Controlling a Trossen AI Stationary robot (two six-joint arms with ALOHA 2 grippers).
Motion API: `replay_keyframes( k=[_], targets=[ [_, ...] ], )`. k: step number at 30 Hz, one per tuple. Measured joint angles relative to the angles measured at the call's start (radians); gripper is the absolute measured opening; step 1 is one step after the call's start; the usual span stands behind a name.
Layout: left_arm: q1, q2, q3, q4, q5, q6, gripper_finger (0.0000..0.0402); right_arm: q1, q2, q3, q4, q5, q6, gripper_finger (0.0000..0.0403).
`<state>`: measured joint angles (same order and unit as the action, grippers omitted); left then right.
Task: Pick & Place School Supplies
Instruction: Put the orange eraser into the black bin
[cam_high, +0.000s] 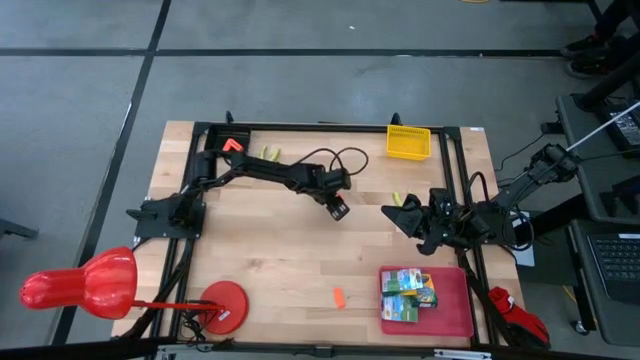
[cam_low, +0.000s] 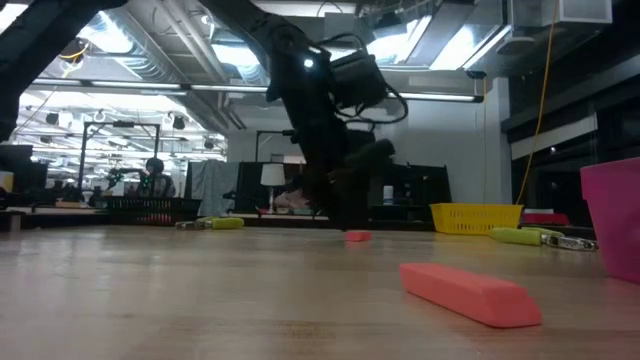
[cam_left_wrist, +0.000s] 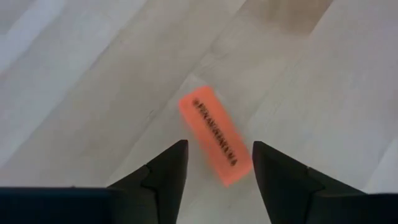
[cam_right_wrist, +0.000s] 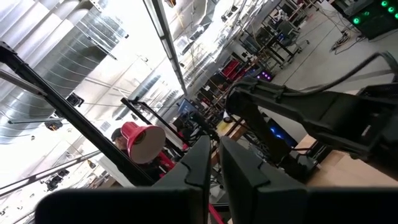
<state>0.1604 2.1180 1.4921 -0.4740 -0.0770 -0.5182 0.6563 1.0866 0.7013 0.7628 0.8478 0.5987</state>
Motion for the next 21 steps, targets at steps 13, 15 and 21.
replay_keyframes(
  k=[13, 15, 21],
  targets=[
    [-0.003, 0.04, 0.005, 0.029, -0.033, -0.042, 0.0166, 0.0, 0.0, 0.0, 0.011, -0.026, 0.002, 0.0039],
    [-0.009, 0.053, 0.007, 0.022, -0.046, -0.065, 0.0158, 0.0, 0.0, 0.0, 0.011, -0.028, -0.001, 0.0039],
    [-0.021, 0.065, 0.01, -0.045, -0.121, -0.103, 0.0107, 0.0, 0.0, 0.0, 0.018, -0.043, -0.004, 0.0039]
  ],
)
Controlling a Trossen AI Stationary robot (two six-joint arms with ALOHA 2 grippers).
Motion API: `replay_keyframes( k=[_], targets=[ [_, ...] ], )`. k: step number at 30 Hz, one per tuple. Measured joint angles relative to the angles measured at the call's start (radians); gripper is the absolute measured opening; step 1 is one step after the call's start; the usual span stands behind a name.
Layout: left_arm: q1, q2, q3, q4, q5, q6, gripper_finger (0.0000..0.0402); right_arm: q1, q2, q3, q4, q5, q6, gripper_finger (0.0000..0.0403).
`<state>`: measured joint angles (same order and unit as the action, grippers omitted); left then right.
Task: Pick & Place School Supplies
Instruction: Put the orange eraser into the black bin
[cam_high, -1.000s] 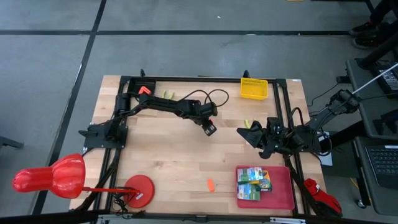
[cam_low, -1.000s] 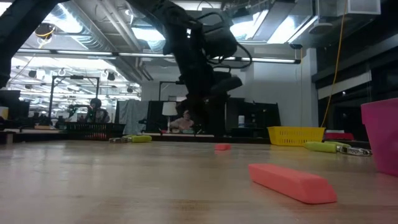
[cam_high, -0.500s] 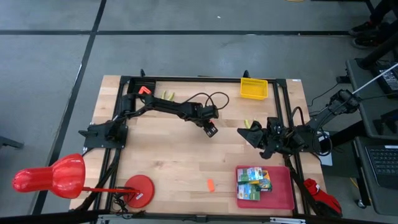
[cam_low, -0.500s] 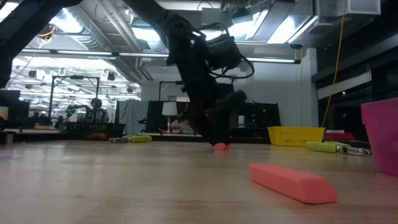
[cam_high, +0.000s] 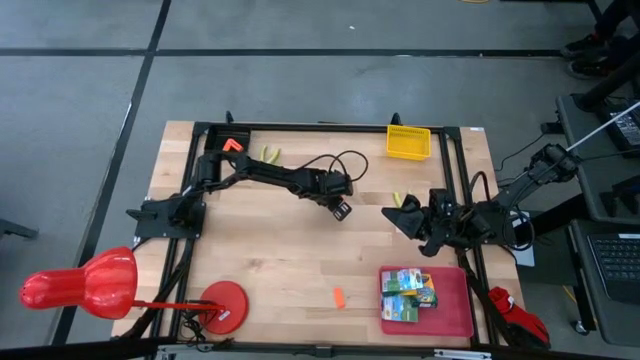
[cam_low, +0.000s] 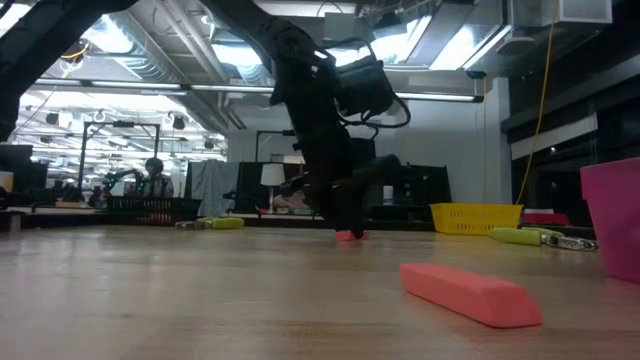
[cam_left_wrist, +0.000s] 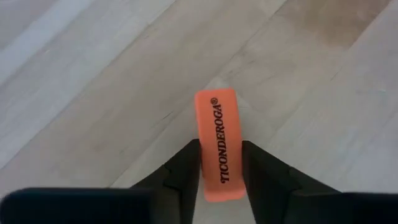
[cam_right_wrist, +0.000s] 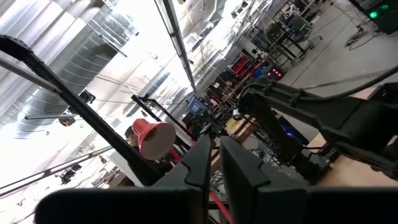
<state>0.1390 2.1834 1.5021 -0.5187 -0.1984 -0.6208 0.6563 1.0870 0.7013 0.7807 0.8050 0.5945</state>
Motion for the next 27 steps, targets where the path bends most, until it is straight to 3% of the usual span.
replay_keyframes(
  k=[4, 11, 15, 27],
  targets=[
    [0.007, -0.013, -0.002, -0.004, -0.002, -0.008, 0.0068, 0.0, 0.0, 0.0, 0.005, -0.01, 0.003, 0.0039],
    [0.041, -0.067, -0.017, -0.066, -0.123, 0.006, 0.0068, 0.0, 0.0, 0.0, 0.017, -0.014, 0.0, 0.0039],
    [0.076, -0.121, -0.014, -0.129, -0.141, 0.026, 0.0067, 0.0, 0.0, 0.0, 0.02, -0.02, -0.004, 0.0039],
    [0.232, -0.255, -0.011, -0.553, -0.39, 0.02, 0.0069, 0.0, 0.0, 0.0, 0.053, -0.031, -0.042, 0.0039]
  ],
)
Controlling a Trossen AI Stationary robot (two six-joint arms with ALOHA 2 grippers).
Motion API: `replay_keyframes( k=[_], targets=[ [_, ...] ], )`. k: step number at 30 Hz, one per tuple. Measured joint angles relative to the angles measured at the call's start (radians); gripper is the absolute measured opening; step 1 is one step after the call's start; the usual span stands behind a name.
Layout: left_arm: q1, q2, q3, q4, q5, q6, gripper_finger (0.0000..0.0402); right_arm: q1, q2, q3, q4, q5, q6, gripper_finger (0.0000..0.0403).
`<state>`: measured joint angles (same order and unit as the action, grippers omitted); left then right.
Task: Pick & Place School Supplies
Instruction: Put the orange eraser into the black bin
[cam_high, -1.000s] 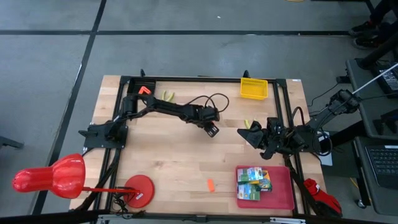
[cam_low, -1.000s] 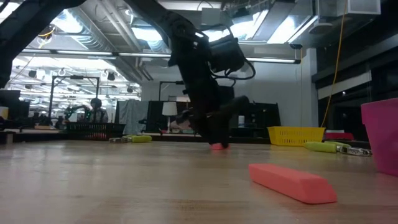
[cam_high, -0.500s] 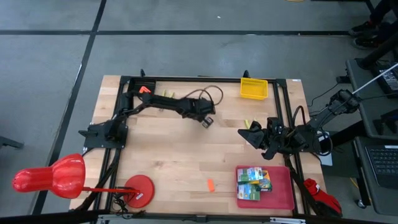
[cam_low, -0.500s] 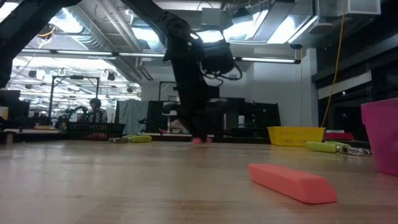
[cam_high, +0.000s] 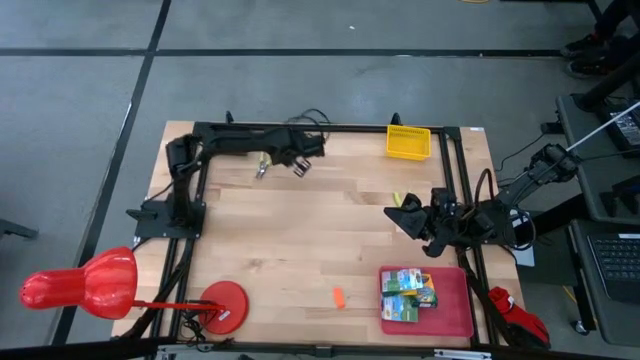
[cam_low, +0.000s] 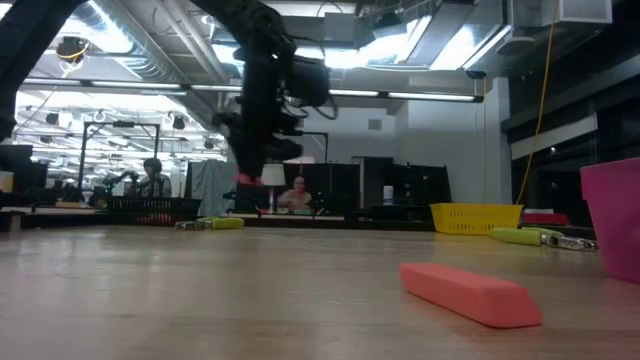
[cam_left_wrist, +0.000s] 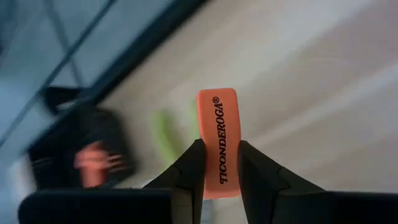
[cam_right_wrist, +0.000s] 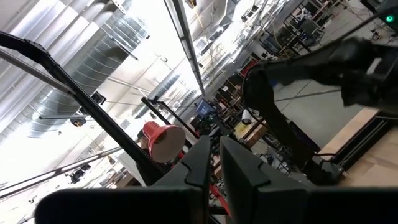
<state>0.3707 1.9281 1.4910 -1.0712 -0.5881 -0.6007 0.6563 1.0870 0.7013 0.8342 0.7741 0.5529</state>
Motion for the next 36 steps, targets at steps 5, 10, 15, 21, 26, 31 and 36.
replay_keyframes(
  k=[5, 10, 15, 21, 26, 31, 36],
  targets=[
    [0.113, -0.067, -0.06, -0.031, -0.026, 0.012, 0.0069, 0.0, 0.0, 0.0, 0.012, -0.005, 0.0, 0.0039],
    [0.219, -0.178, -0.174, 0.005, -0.021, 0.012, 0.0069, 0.0, 0.0, 0.0, 0.041, -0.005, -0.02, 0.0039],
    [0.315, -0.285, -0.287, 0.045, -0.003, 0.012, 0.0069, 0.0, 0.0, 0.0, 0.042, -0.005, -0.022, 0.0039],
    [0.416, -0.368, -0.425, 0.17, 0.062, 0.018, 0.0069, 0.0, 0.0, 0.0, 0.042, -0.004, -0.018, 0.0039],
    [0.473, -0.377, -0.495, 0.314, 0.137, 0.039, 0.0072, -0.001, 0.0, 0.0, 0.045, 0.02, -0.014, 0.0039],
    [0.509, -0.377, -0.525, 0.377, 0.144, 0.049, 0.0083, 0.0, 0.0, 0.0, 0.053, 0.041, -0.014, 0.0039],
    [0.518, -0.375, -0.526, 0.414, 0.166, 0.111, 0.0095, -0.001, 0.0, 0.0, 0.053, 0.065, -0.015, 0.0039]
  ],
)
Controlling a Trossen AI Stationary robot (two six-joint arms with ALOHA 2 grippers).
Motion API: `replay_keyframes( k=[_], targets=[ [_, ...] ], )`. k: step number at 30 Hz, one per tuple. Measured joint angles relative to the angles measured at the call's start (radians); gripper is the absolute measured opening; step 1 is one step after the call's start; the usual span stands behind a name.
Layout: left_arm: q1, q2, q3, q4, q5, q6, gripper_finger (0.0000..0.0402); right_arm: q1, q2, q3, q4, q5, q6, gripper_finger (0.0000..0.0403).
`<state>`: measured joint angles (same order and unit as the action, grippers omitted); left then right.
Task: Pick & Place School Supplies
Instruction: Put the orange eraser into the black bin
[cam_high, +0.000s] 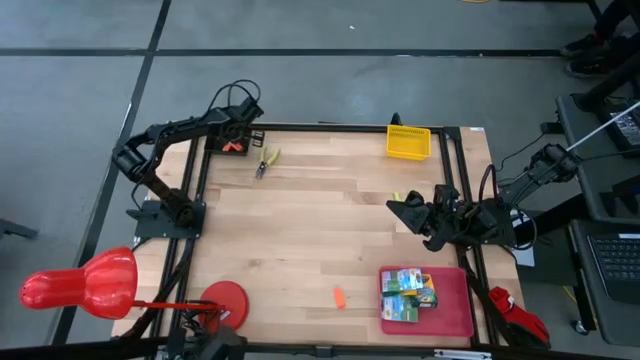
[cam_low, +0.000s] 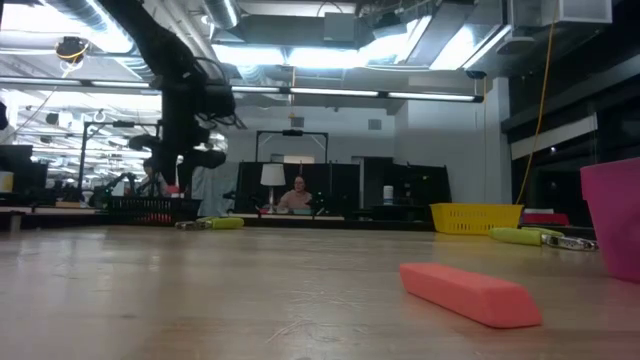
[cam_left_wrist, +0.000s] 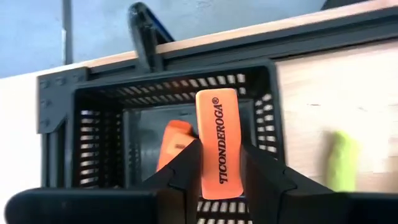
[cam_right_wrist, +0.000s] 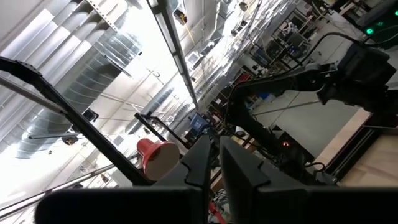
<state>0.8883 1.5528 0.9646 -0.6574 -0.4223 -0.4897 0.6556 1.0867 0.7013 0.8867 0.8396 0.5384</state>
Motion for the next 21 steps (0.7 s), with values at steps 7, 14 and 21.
replay_keyframes(
  k=[7, 14, 21],
  targets=[
    [0.0, 0.0, 0.0, 0.009, 0.026, -0.001, 0.0114, -0.002, 0.0, 0.0, 0.011, 0.01, -0.024, 0.0038],
    [-0.003, 0.0, 0.0, -0.001, 0.032, 0.006, 0.0129, -0.002, 0.0, 0.0, 0.011, 0.017, -0.03, 0.0038],
    [-0.065, -0.022, 0.0, 0.06, 0.291, 0.071, 0.0131, -0.002, 0.0, 0.0, 0.011, 0.017, -0.031, 0.0038]
  ],
)
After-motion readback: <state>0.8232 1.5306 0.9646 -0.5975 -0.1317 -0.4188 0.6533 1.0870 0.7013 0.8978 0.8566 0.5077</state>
